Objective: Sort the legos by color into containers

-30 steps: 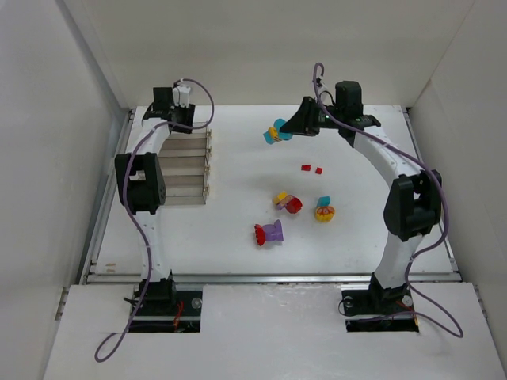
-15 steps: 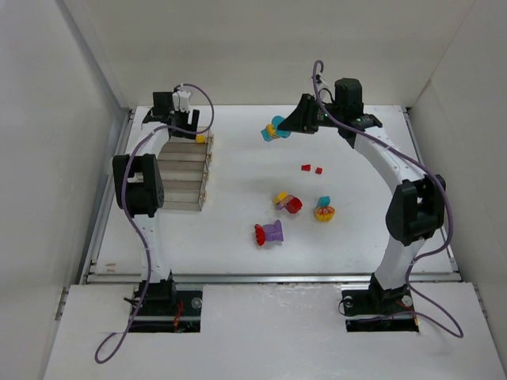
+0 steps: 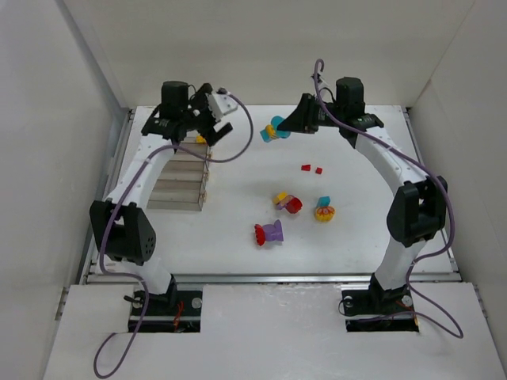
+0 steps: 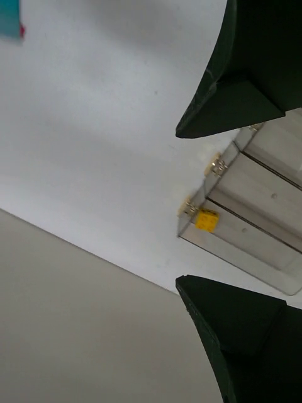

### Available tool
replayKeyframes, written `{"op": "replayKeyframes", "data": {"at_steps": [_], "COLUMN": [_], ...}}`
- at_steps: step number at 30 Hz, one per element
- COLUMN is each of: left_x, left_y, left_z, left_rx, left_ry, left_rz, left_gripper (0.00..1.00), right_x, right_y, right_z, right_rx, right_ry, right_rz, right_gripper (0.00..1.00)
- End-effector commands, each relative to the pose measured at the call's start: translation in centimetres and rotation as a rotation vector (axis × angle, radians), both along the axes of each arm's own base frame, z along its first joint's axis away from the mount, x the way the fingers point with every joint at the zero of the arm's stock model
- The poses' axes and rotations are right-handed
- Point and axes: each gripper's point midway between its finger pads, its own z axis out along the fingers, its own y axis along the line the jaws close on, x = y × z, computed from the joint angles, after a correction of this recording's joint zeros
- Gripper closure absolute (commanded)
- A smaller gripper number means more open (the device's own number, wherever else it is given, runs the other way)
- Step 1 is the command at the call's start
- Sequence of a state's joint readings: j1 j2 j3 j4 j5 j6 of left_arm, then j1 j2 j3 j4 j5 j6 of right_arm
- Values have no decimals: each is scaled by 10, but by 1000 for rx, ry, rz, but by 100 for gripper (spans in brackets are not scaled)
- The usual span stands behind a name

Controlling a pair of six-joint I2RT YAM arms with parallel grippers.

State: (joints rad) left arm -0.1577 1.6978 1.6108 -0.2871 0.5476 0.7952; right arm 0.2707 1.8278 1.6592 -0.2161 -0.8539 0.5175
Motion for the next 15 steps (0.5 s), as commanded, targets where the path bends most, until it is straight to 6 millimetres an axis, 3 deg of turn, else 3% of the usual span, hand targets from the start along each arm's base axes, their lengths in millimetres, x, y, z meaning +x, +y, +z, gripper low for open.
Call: {"op": "replayKeyframes", "data": {"at_steps": [1,2,7,11,14,15], "left_x": [-48,-58,-99,-98,-93,-88], "left_y": [-43,-50,-99,-123,-132,-127], "left_z": [8,13,27,23,20,13], "left_rx": [107,111,74,-11,-2,9], "left_ry": [-102,-120,-142,-91,-118,-112], "left_rz": [-313,-349,-469,-368,-311,-264], "left_gripper": [11,2,0,0,0,0], "right_x": [-16,-21,-23,-32,-35,-35], "right_y": [7,10,14,22,24,24], "right_z": [51,55,55,60,61,61], "right_rx": [53,56,60,68,64,67], "right_ry": [-133,-141,-133,-134,-137,-129], "right_rz": [51,60,67,87,80,79], "right_gripper": [100,100,100,100,100,100]}}
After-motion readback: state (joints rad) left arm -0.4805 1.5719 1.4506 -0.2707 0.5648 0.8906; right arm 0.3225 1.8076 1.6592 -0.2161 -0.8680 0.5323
